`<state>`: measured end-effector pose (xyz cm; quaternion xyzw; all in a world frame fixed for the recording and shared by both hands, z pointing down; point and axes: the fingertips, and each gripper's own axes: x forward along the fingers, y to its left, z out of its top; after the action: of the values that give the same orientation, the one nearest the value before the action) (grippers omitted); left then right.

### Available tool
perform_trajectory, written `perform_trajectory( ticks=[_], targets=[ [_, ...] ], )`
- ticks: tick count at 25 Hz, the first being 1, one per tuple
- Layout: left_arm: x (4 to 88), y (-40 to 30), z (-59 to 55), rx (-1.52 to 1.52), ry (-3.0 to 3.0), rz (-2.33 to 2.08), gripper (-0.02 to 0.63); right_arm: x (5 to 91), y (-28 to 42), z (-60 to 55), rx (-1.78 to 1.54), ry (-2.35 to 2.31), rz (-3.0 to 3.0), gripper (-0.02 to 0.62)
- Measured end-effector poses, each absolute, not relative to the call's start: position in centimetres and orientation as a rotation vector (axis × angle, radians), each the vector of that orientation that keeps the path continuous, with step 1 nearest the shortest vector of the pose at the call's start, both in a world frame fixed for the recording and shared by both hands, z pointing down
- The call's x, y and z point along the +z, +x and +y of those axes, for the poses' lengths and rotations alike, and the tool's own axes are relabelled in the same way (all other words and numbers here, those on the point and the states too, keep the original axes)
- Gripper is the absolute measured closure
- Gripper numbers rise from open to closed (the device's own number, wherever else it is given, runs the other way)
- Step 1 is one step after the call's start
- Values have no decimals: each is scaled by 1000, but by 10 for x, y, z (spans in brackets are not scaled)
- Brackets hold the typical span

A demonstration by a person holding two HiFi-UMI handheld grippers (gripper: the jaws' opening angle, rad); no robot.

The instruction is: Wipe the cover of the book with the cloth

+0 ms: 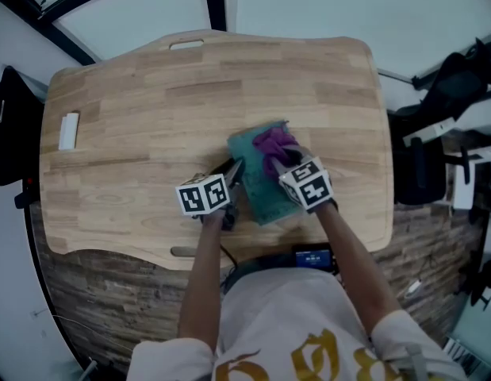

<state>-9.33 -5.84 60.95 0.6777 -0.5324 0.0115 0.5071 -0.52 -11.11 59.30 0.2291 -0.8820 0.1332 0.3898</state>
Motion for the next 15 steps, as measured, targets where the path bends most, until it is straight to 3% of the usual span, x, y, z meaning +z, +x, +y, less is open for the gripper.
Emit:
perform_trajectory(
  ticks=[15],
  targets=[
    [617, -93, -57, 30, 1605, -1279, 497, 591, -25, -148, 389, 617, -2249, 535]
  ],
)
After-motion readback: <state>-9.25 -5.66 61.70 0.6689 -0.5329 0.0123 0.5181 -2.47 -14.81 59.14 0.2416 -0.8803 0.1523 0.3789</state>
